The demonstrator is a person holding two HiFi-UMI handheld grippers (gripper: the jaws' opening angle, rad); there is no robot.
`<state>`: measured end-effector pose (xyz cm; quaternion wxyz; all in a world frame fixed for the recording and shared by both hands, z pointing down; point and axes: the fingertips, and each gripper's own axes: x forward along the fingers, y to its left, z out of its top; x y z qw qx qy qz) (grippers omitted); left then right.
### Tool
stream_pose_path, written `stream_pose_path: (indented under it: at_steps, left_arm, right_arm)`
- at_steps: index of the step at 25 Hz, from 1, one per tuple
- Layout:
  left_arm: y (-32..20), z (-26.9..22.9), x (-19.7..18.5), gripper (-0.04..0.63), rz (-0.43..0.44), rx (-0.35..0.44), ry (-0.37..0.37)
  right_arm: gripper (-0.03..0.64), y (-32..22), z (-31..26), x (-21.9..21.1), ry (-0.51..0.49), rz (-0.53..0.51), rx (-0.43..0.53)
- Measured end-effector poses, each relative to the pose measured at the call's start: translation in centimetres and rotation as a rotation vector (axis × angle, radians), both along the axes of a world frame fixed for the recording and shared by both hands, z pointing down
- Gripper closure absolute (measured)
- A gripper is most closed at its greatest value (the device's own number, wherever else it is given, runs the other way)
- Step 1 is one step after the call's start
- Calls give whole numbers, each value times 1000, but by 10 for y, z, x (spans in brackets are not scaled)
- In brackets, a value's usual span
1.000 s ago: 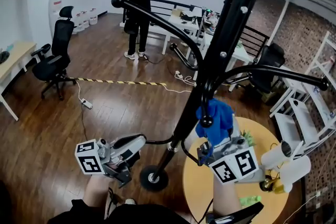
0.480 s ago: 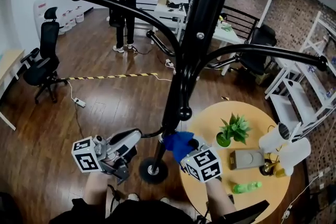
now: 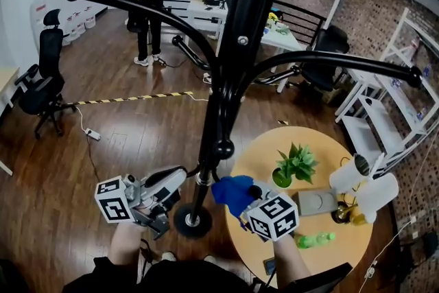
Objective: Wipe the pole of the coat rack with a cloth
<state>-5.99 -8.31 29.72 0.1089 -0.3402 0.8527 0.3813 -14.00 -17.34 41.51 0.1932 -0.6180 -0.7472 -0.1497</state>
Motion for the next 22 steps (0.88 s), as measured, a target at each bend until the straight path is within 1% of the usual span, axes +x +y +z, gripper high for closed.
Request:
stream_pose_path:
  at_steps: [2,4,5,7,9,11,15,18,19,22]
  left_arm:
    - [3,2,3,592,-7,3,1]
    - [10,3,6,592,-27,5,2]
    - [13,3,9,592,-38,5,1]
    - [20,2,14,592,-57,2,-2]
    - [27,2,19,592,-73,-4,-1]
    - [33,2,25,592,-89,-6,0]
    - [43,-5,36,593,-125,-14,-21]
    - [49,-12,49,592,-148,-19,-38]
    - [50,-13,52,592,-153,-20,-41]
    - [54,-16,55,592,-169,-21,-62]
  right_arm:
    - [594,17,6,0,-16,-9,-15]
    - [594,32,8,-5,-5,16,-61]
    - [594,35,5,-9,8,45,-102]
    - [594,35,-15,-19,31,104,-211]
    - [594,34,-47,-21,29,117,-325]
    - [594,37,-91,-14,6,83,-440]
    - [594,39,-188,-11,-132,52,-620]
    - [594,32,-258,-6,-154,24,-774]
    - [594,30,-278,-3,-170,14,-813]
    - [594,22,-327,4,-273,-3,-889]
